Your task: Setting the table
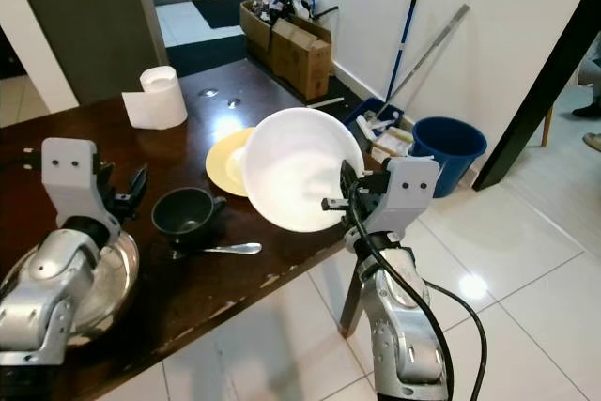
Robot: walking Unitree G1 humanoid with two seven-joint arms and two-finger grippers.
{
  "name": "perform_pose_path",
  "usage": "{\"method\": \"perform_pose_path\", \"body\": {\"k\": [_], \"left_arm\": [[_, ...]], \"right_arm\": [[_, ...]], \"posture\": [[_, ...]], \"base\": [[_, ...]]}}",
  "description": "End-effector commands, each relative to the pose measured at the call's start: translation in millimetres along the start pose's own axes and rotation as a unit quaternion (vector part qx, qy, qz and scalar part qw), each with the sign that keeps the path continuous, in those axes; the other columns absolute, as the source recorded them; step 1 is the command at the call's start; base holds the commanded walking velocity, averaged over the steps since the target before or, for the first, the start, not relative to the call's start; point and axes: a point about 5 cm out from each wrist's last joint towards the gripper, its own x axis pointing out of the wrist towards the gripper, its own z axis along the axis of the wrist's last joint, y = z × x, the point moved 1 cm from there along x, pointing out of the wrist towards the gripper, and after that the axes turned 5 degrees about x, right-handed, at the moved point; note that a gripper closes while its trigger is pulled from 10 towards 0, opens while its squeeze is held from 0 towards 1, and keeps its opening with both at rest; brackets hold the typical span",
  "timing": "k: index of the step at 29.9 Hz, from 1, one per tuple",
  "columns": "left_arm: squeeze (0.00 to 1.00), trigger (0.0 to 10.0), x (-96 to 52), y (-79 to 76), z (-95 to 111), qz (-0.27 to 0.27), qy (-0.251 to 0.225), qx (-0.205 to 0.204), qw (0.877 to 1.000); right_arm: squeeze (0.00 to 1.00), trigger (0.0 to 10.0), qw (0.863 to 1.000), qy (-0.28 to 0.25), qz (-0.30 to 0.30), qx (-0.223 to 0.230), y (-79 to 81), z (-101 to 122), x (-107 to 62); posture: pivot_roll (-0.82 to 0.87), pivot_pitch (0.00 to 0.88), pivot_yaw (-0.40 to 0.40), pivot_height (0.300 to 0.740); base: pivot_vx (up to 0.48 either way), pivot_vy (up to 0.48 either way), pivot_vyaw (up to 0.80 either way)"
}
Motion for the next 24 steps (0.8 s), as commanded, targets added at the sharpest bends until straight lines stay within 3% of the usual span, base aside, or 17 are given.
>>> {"method": "perform_pose_path", "body": {"k": [1, 6, 10, 14, 16, 24], "left_arm": [[0.00, 10.0, 1.6, -3.1, -0.7, 0.000, -0.001, -0.001, 1.000], [0.00, 10.0, 1.9, -8.7, 0.9, -0.011, -0.007, 0.002, 1.000], [0.00, 10.0, 1.2, -9.0, 2.4, -0.018, -0.012, 0.000, 1.000], [0.00, 10.0, 1.6, -9.8, 3.8, -0.021, -0.017, -0.002, 1.000], [0.00, 10.0, 1.4, -13.1, 5.1, -0.026, -0.022, -0.001, 0.999], [0.00, 10.0, 1.0, -17.1, 5.5, -0.031, -0.025, 0.000, 0.999]], "right_arm": [[0.00, 10.0, 1.000, 0.002, 0.006, -0.004, 1.3, -1.6, 1.0], [0.00, 10.0, 1.000, 0.004, 0.003, 0.002, -0.2, -2.6, 0.7], [0.00, 10.0, 0.999, 0.005, -0.005, 0.040, -1.3, -3.7, 0.2], [0.00, 10.0, 1.000, 0.017, 0.010, 0.023, 1.3, -6.7, 0.2], [0.00, 10.0, 0.999, 0.026, 0.040, -0.009, 11.1, -9.1, 1.1], [0.00, 10.0, 0.998, 0.025, 0.055, -0.006, 17.4, -8.9, 2.1]], "posture": [[-0.10, 0.000, 0.074, 0.740], [-0.11, 0.000, 0.080, 0.740], [-0.10, 0.000, 0.082, 0.740], [-0.10, 0.000, 0.082, 0.740], [-0.10, 0.000, 0.078, 0.740], [-0.09, 0.000, 0.076, 0.740]], "base": [[0.000, 0.000, 0.00], [0.000, 0.000, 0.00], [0.000, 0.000, 0.00], [0.000, 0.000, 0.00], [0.000, 0.000, 0.79], [0.000, 0.000, 0.78]]}}
